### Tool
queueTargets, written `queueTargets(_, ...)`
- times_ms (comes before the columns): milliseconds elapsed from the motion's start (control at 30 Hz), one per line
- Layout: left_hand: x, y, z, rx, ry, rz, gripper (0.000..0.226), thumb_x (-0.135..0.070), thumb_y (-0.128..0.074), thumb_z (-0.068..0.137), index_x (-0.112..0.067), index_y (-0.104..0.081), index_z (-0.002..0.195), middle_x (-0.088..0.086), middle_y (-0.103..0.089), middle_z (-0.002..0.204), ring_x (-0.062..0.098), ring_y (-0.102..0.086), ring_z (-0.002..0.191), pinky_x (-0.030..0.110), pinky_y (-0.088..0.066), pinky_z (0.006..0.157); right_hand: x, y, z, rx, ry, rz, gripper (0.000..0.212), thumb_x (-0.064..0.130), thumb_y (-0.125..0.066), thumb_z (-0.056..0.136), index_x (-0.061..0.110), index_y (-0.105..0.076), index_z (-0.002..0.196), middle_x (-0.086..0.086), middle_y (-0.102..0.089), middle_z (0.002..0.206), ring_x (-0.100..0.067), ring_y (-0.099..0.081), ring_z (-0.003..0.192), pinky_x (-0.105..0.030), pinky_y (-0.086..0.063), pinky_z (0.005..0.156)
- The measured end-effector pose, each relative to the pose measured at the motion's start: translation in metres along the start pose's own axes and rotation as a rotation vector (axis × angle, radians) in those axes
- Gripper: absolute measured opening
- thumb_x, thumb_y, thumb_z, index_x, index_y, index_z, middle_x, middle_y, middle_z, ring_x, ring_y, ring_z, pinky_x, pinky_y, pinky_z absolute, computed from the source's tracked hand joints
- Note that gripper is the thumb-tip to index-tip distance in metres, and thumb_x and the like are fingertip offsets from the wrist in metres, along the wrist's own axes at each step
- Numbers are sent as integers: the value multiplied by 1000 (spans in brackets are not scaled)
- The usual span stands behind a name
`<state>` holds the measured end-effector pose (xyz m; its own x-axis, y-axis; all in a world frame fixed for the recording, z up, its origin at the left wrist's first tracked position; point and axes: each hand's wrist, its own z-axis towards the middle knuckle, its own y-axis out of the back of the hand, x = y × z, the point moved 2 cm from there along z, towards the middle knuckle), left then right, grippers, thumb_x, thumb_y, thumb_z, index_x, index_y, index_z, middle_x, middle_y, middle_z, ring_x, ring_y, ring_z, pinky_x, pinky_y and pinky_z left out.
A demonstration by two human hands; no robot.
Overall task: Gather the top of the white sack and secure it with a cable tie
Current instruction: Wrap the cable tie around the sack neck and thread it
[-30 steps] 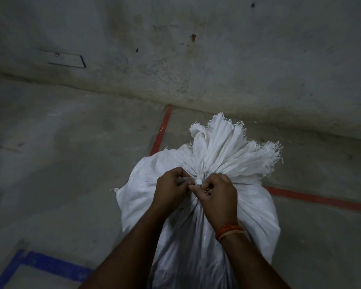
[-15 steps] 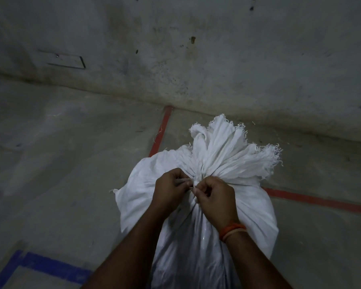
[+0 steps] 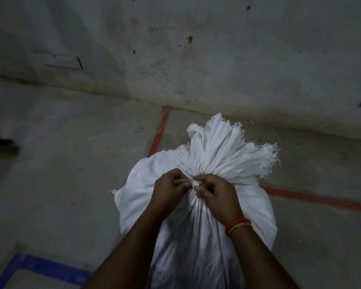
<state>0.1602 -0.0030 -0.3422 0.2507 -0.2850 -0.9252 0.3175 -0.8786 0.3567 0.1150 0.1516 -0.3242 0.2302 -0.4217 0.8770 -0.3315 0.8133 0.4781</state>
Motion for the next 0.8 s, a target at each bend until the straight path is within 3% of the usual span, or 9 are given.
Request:
queueTargets(167, 0, 2, -4, 11, 37, -7, 14, -24, -75, 86, -17, -66, 79, 2, -73, 72, 11, -63, 65, 35, -51, 63, 0, -4, 0, -63, 32, -59, 18, 11, -75, 81, 16, -75, 98, -1, -69, 79, -12, -69, 76, -26, -57, 77)
queueTargets(300, -11, 2, -6, 55, 96, 17, 20, -33, -72, 87, -16, -70, 77, -4, -69, 64, 9, -62, 61, 34, -50, 64, -3, -4, -4, -87, -52, 33, 12, 16, -78, 79, 19, -67, 83, -3, -62, 68, -7, -61, 64, -19, -52, 67)
queueTargets(400, -25, 4, -5, 52, 61, 191, 42, -55, -59, 92, -19, -75, 79, -5, -74, 75, 11, -68, 75, 33, -54, 77, -7, 5, -5, -299, -228, 215, 22, 24, -75, 80, 11, -58, 77, 0, -62, 67, -12, -59, 64, -26, -50, 63)
queueTargets(467, -33, 6, 0, -32, -18, 377, 48, -61, -52, 93, -19, -75, 101, -3, -77, 100, 13, -69, 94, 35, -55, 88, -10, 16, -2, -454, -384, 273, 28, 30, -72, 80, 9, -57, 93, -3, -67, 83, -21, -64, 79, -37, -52, 72)
queueTargets(533, -42, 6, 11, -67, -61, 485, 58, -62, -51, 93, -15, -67, 123, 1, -72, 121, 18, -65, 111, 36, -52, 96, -16, 22, 4, -494, -480, 377, 45, 36, -69, 83, 11, -49, 115, -5, -65, 100, -20, -63, 88, -41, -52, 82)
queueTargets(600, -52, -1, 28, 47, -35, 557, 69, -64, -49, 93, -9, -58, 134, 8, -67, 129, 24, -62, 118, 35, -48, 98, -17, 26, 13, -471, -482, 515, 61, 39, -67, 87, 11, -37, 133, -5, -62, 114, -16, -62, 95, -38, -52, 85)
queueTargets(700, -71, -16, 56, 267, -22, 536, 69, -63, -52, 92, -5, -56, 130, 12, -67, 124, 24, -63, 107, 33, -48, 90, -14, 33, 31, -374, -423, 576, 77, 44, -62, 90, 20, -19, 150, -2, -49, 135, -22, -54, 120, -46, -47, 104)
queueTargets(800, -90, -26, 73, 376, -90, 235, 56, -54, -61, 92, -6, -63, 121, 13, -71, 118, 28, -69, 105, 46, -57, 94, -2, 40, 55, -291, -364, 569, 86, 57, -63, 85, 31, -16, 152, 6, -41, 142, -18, -49, 126, -48, -44, 108)
